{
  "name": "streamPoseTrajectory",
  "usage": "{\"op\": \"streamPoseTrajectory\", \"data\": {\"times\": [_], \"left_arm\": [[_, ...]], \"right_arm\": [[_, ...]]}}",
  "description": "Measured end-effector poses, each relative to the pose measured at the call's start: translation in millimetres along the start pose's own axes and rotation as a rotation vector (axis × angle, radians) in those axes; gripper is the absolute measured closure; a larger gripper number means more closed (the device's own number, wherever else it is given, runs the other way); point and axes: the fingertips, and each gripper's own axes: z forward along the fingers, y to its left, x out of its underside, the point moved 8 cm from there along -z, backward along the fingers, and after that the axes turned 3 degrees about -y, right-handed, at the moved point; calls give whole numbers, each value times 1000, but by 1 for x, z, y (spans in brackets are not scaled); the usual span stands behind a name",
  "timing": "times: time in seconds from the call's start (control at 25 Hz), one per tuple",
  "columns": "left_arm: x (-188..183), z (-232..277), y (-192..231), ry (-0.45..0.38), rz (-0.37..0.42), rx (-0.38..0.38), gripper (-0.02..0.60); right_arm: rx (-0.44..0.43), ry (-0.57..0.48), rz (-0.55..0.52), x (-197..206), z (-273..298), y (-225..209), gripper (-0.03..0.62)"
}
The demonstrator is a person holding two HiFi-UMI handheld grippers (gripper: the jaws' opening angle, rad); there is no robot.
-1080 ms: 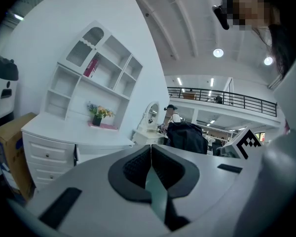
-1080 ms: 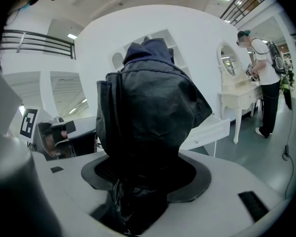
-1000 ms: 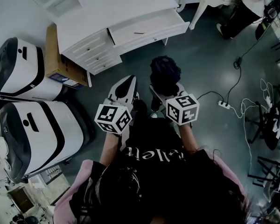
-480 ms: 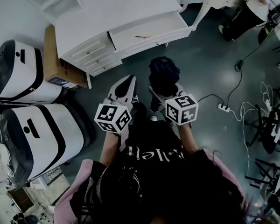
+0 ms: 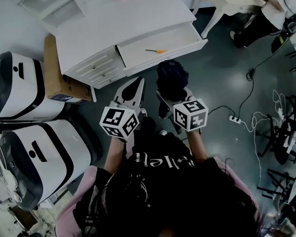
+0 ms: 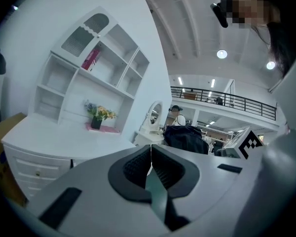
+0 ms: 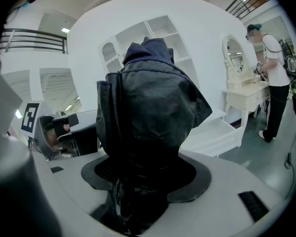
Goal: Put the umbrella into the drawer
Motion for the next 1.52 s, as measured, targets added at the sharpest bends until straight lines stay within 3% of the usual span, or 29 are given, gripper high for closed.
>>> {"op": "streamPoseTrajectory", "data": {"times": [0.76,1.16,1.52], "left_arm": [[-42,39,131,-12,-26,24,565],[-40,55,149,-6,-53,9,565],[-39,98,161,-9,-62,-85,565]], "right_arm": [[59,13,-9,-56,120,9,303],[50,48,-9,-64,144,-2,303],[-22,102,-49,-89,180,-49,303]]}}
